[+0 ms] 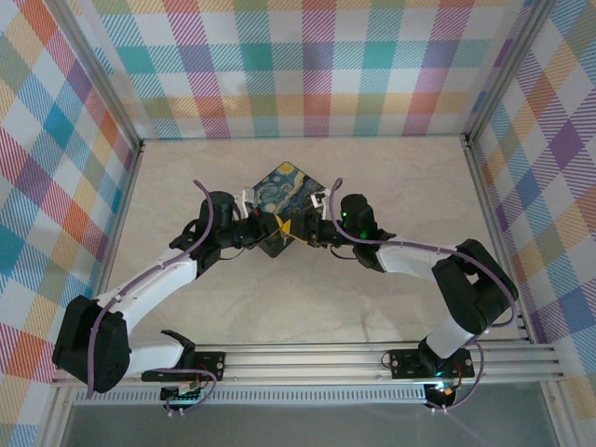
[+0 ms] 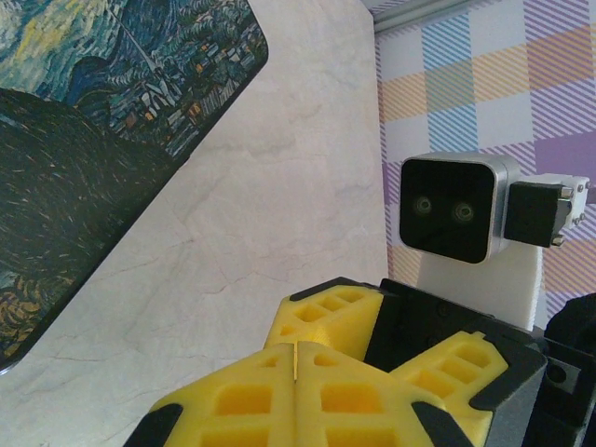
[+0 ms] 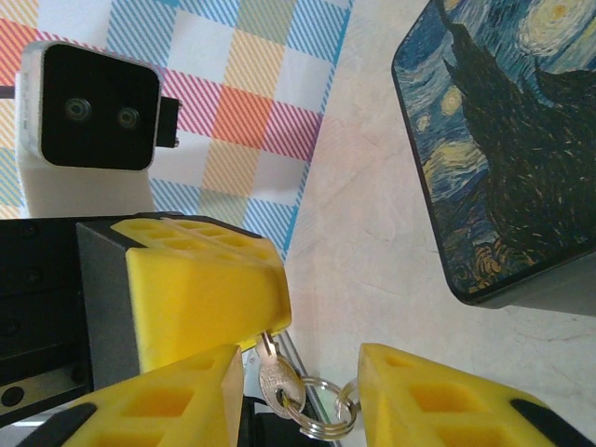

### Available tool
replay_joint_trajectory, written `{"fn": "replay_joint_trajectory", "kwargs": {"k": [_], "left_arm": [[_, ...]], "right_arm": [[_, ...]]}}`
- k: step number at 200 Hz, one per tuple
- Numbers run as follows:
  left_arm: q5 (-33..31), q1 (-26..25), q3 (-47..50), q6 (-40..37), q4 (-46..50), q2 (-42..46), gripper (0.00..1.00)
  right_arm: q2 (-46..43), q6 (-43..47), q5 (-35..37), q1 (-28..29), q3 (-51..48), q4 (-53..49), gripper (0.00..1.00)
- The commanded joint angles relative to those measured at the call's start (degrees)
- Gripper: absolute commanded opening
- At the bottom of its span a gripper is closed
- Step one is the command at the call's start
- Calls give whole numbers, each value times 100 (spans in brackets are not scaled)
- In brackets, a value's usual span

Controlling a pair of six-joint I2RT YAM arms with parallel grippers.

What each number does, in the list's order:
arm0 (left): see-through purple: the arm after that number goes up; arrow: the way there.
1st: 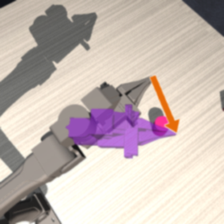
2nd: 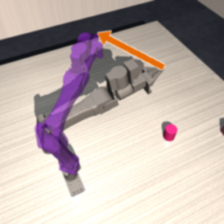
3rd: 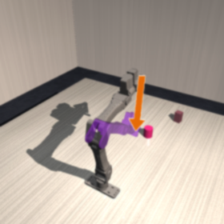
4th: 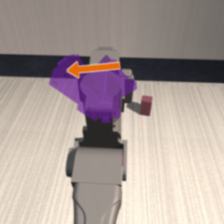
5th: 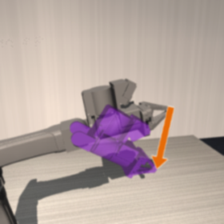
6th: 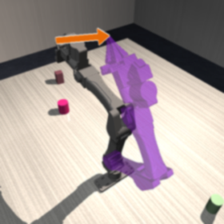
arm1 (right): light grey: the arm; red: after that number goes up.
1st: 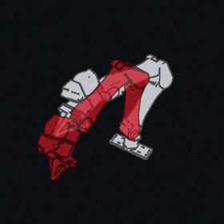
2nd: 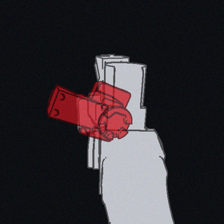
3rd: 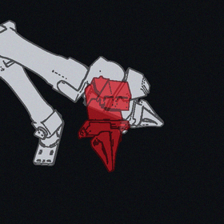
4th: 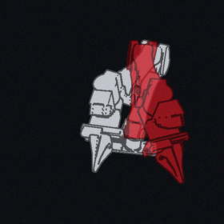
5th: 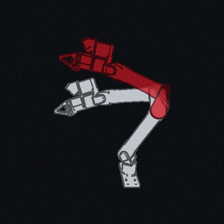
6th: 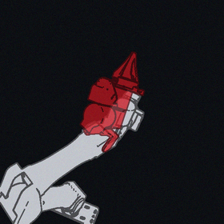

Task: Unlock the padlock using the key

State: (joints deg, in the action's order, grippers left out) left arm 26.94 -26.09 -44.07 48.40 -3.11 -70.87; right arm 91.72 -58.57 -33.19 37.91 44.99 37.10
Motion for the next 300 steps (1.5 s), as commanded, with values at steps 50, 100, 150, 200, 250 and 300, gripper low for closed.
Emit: {"fn": "replay_joint_trajectory", "kwargs": {"k": [50,100,150,200,250,300], "left_arm": [[154,21,-277,-17,-79,149,0],[88,26,-268,-33,28,255,0],[96,74,-234,114,-124,284,0],[127,119,-303,187,-190,275,0],[94,156,-275,248,-292,280,0],[65,191,-163,388,-504,292,0]], "right_arm": [[132,-529,-289,23,-72,913,34],[204,-738,-388,23,-84,1177,25],[232,-1115,-381,23,-267,1708,22],[233,-1322,-368,28,-320,1994,24],[223,-1418,-450,73,-330,2057,26],[284,-1542,-432,75,-410,2266,25]]}}
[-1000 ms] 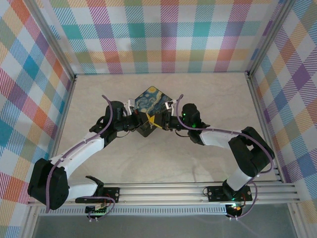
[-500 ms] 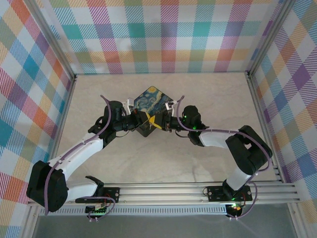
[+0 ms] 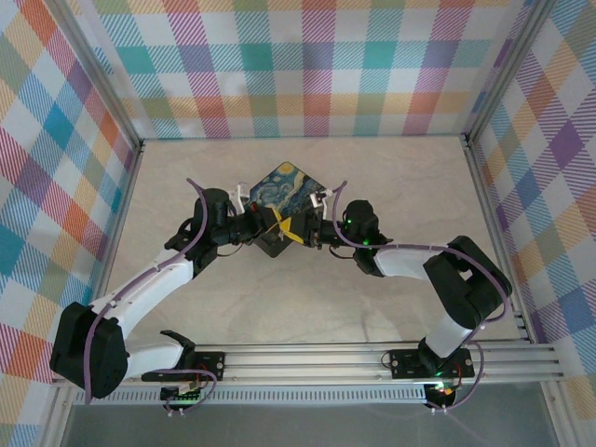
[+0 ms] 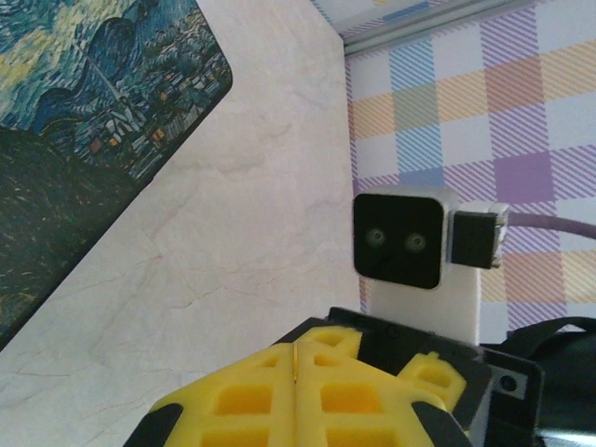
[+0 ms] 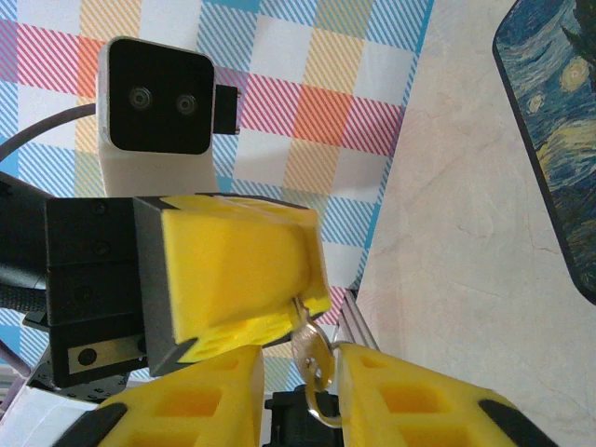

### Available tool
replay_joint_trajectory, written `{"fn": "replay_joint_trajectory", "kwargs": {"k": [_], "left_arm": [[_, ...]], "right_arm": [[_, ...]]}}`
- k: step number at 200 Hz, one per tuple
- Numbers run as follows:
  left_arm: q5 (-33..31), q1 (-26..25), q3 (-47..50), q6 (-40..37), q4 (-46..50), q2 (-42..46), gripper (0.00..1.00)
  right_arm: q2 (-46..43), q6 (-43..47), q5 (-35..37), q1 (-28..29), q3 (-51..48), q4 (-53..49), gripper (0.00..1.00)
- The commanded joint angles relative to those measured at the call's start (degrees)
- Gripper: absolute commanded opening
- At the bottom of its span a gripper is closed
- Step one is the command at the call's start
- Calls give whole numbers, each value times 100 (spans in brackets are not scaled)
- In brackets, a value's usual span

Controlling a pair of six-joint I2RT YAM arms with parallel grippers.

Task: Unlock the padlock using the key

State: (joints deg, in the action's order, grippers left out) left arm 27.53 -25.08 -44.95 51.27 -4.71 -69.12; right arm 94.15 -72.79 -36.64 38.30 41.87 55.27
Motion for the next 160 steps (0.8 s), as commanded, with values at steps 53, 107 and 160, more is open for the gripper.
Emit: {"fn": "replay_joint_trajectory", "kwargs": {"k": [53,107,160], "left_arm": [[149,91,-7,156,-503,87,0],[269,92,48,162,-595,156,0],[295,89,105,138,-567,232,0]], "right_arm": [[-2,-95,-22,37,-166,590,24],[-4,-129,104,32,-89,613,27],[189,-474,175,26,-46,1292,27]]}}
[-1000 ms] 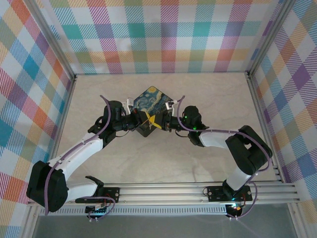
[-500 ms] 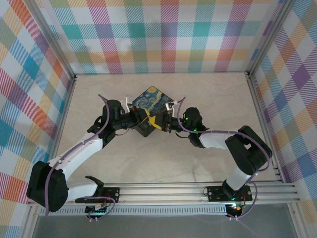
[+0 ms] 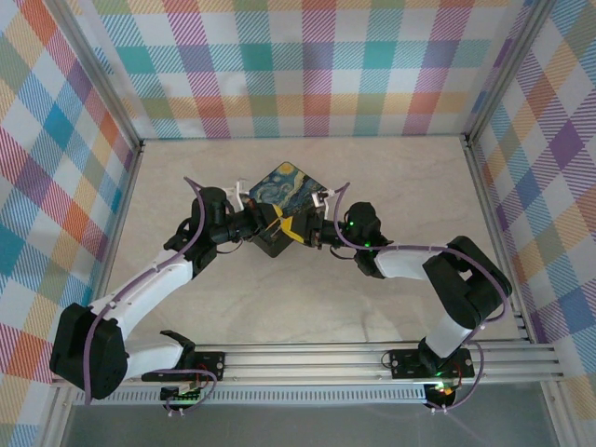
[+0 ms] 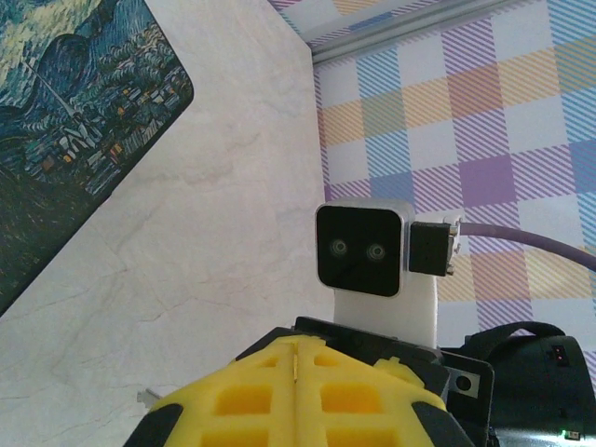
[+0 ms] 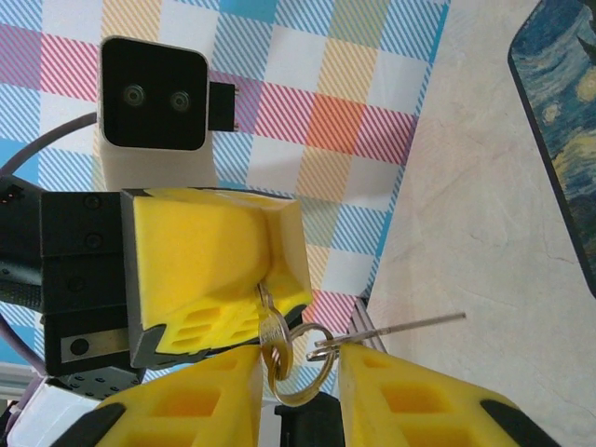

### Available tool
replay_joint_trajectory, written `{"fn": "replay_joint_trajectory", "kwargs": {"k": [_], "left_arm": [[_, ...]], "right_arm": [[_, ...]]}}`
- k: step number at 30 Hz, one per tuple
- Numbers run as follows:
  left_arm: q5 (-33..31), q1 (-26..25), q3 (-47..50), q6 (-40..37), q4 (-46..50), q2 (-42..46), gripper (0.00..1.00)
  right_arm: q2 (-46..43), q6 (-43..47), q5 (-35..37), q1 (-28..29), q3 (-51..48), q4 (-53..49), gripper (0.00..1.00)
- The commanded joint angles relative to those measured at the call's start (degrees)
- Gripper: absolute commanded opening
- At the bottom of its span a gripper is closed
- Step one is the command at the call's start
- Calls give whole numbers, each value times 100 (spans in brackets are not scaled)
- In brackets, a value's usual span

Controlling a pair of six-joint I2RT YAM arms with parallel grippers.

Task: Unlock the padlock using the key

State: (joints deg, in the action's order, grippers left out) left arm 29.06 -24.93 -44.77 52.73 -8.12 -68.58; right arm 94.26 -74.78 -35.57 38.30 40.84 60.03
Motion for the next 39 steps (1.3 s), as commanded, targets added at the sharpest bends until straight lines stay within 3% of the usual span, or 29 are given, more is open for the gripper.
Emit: {"fn": "replay_joint_trajectory", "kwargs": {"k": [1,5,11,24,26,32,37,39], "left_arm": [[143,75,90,-8,-230,178,0],[157,73,113,-8,-226,215,0],[157,76,104,-26,-200,225,0],[302,67,113,18,-339,191,0],[286,72,121,3,-314,226,0],[271,73,149,-17,-296,276,0],[275,78,158,-28,-276,291,0],[276,73,154,-27,-289,275,0]], "right_arm": [[193,-283,68,27,61,838,27],[266,-271,93,28,95,757,24],[-416,634,193,81,206,-701,19],[-540,715,305,81,170,-698,3],[-557,745,306,81,182,-721,4],[-688,747,404,-19,85,-841,26],[-902,788,495,-154,-87,-952,30],[-938,868,420,-149,-29,-1094,25]]}}
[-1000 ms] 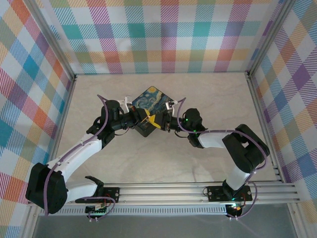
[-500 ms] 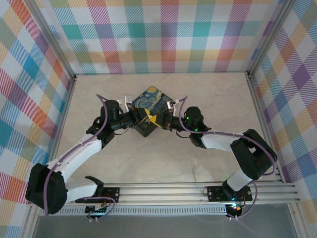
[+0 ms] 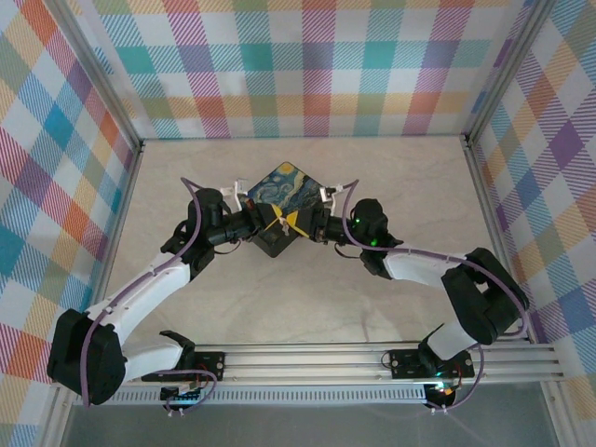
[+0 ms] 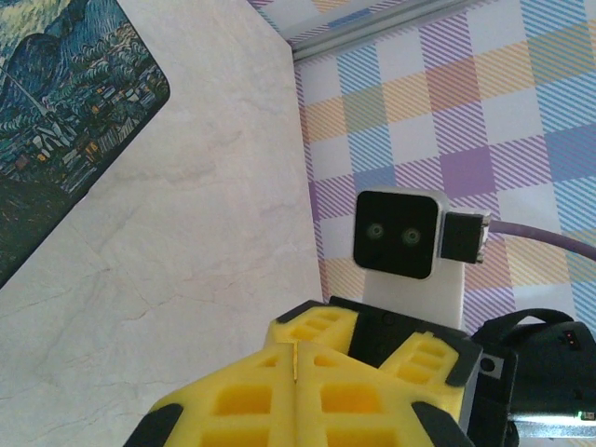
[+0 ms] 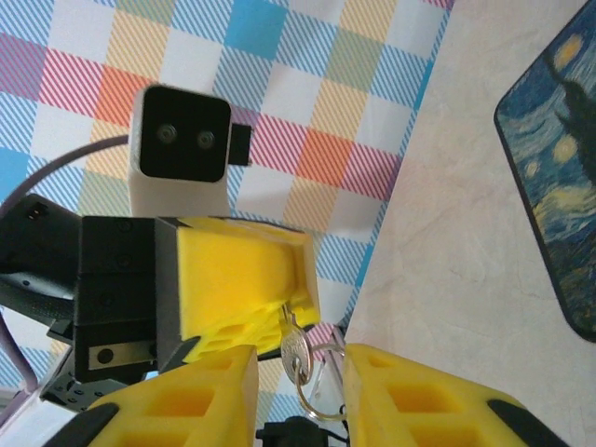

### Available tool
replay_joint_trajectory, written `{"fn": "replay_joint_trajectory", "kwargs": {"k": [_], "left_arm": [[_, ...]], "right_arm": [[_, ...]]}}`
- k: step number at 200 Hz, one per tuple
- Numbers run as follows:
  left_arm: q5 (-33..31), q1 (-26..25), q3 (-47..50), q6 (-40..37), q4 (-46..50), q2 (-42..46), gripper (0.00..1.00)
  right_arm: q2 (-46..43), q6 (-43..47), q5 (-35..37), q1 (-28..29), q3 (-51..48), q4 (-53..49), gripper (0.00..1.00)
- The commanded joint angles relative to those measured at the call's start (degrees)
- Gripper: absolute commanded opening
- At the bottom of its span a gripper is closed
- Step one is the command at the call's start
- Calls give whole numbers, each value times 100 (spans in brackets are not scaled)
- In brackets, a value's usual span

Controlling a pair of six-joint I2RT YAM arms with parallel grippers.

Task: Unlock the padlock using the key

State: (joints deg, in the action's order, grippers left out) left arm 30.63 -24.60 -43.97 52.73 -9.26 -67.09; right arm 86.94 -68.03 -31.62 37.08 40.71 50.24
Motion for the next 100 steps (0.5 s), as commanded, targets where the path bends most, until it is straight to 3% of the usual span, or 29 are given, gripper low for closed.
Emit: {"fn": "replay_joint_trajectory", "kwargs": {"k": [1,100], "left_arm": [[118,43,67,-27,-186,112,0],[149,43,11,-43,-164,109,0]], "right_arm": [[-195,208,-15,-25,20,-113,22],[265,-31,-196,154,245,217,25]]}}
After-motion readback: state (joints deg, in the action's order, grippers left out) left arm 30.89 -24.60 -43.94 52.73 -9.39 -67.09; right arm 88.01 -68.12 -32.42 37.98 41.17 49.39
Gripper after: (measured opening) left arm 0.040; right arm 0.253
